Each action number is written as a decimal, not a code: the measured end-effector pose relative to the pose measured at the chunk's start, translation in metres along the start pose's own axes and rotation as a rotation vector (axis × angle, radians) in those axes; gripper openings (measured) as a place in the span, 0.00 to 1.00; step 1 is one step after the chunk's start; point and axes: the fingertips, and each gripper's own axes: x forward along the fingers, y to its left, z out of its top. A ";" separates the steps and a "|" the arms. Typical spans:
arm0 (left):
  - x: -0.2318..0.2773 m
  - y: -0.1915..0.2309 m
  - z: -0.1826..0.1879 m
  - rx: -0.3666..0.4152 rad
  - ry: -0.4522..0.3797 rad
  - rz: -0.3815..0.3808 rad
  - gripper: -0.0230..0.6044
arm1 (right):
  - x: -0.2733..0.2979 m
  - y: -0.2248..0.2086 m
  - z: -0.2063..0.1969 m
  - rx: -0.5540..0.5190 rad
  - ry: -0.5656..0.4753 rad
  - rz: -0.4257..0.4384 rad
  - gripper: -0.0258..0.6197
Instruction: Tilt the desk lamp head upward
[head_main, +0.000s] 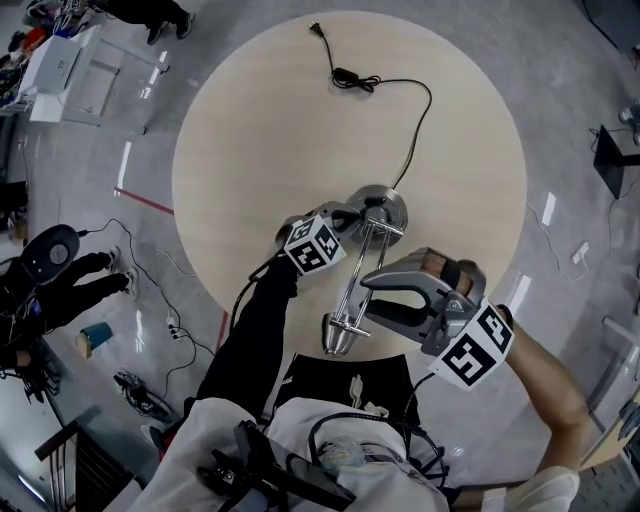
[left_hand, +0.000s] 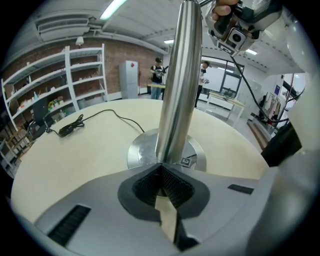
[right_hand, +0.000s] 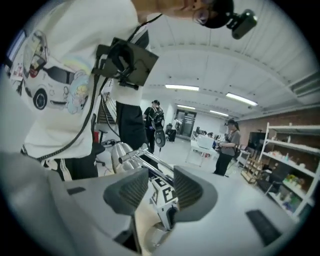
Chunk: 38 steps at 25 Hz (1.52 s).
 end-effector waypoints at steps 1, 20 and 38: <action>-0.001 0.000 0.000 0.002 0.002 0.002 0.02 | -0.002 -0.003 0.004 0.042 -0.028 -0.002 0.27; 0.002 -0.002 0.004 0.002 0.029 0.002 0.02 | -0.034 -0.051 0.019 0.548 -0.300 0.012 0.28; 0.000 -0.007 0.002 0.004 0.025 0.008 0.02 | -0.038 -0.054 0.020 0.637 -0.350 0.032 0.29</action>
